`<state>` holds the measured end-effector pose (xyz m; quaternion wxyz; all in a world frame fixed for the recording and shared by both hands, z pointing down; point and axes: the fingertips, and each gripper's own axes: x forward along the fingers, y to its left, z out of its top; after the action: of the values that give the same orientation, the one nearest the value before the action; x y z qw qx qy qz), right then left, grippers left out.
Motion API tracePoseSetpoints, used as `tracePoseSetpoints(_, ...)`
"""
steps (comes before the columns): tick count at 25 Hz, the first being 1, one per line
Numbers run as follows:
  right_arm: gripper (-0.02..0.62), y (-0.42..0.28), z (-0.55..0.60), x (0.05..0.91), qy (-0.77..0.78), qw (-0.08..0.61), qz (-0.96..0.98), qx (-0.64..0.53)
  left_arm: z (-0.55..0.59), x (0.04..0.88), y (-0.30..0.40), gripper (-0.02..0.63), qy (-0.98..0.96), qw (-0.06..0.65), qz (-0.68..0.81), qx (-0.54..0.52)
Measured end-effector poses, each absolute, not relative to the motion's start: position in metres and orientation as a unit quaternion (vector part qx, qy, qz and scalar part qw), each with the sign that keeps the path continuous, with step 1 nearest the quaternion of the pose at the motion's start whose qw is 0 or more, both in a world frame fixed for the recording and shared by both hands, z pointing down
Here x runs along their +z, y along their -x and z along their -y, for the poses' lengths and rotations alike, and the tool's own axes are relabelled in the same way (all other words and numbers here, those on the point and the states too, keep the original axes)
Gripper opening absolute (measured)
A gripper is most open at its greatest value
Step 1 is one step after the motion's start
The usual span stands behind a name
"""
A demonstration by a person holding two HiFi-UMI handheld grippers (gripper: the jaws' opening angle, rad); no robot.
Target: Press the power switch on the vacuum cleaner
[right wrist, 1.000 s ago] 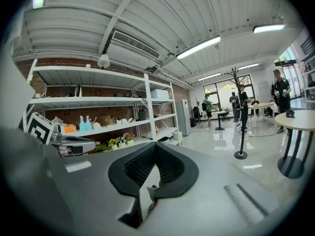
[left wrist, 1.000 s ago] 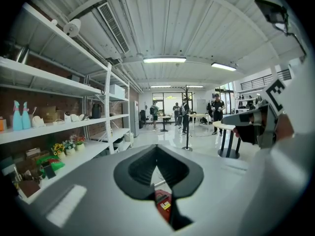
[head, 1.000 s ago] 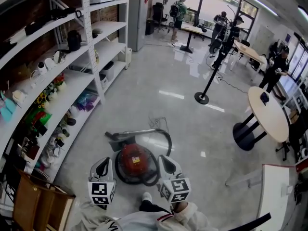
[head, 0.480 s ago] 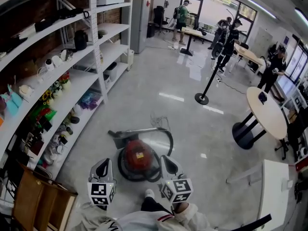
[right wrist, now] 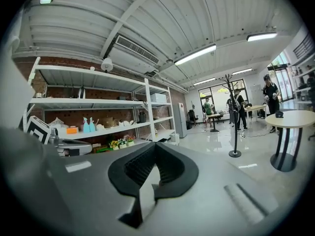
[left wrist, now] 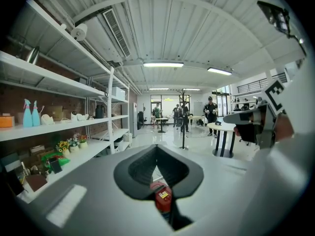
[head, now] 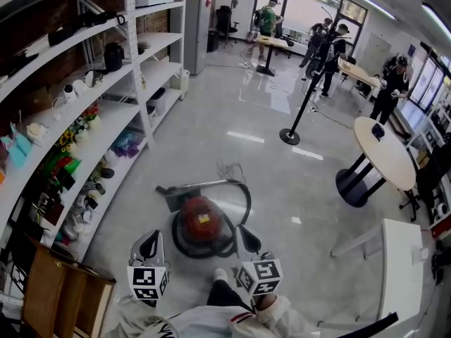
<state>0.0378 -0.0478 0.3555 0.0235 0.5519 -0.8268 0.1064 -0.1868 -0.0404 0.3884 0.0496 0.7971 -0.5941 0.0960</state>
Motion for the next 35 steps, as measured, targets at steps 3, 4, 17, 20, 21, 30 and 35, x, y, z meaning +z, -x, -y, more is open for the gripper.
tracePoseSetpoints(3,0.000,-0.037,0.038,0.357,-0.554,0.023,0.825,0.106,0.033,0.387,0.187,0.000,-0.801,0.044,0.590,0.096)
tracePoseSetpoints(4,0.000,-0.037,0.035,0.358,-0.555,0.024,0.825,0.106,0.030,0.387,0.187,0.000,-0.801,0.042,0.589,0.097)
tracePoseSetpoints(17,0.000,-0.036,0.002,0.354,-0.566,0.026,0.818,0.101,0.002,0.386,0.186,0.000,-0.813,0.039,0.572,0.098)
tracePoseSetpoints(20,0.000,-0.036,-0.005,0.354,-0.569,0.025,0.816,0.101,-0.004,0.384,0.187,0.000,-0.815,0.036,0.569,0.098)
tracePoseSetpoints(21,0.000,-0.036,-0.007,0.353,-0.569,0.025,0.815,0.101,-0.006,0.383,0.188,0.000,-0.816,0.036,0.569,0.098)
tracePoseSetpoints(30,0.000,-0.040,-0.022,0.356,-0.576,0.034,0.810,0.109,-0.016,0.390,0.191,0.000,-0.814,0.049,0.570,0.100)
tracePoseSetpoints(35,0.000,-0.040,-0.025,0.362,-0.575,0.041,0.809,0.117,-0.017,0.393,0.187,0.000,-0.815,0.054,0.567,0.102)
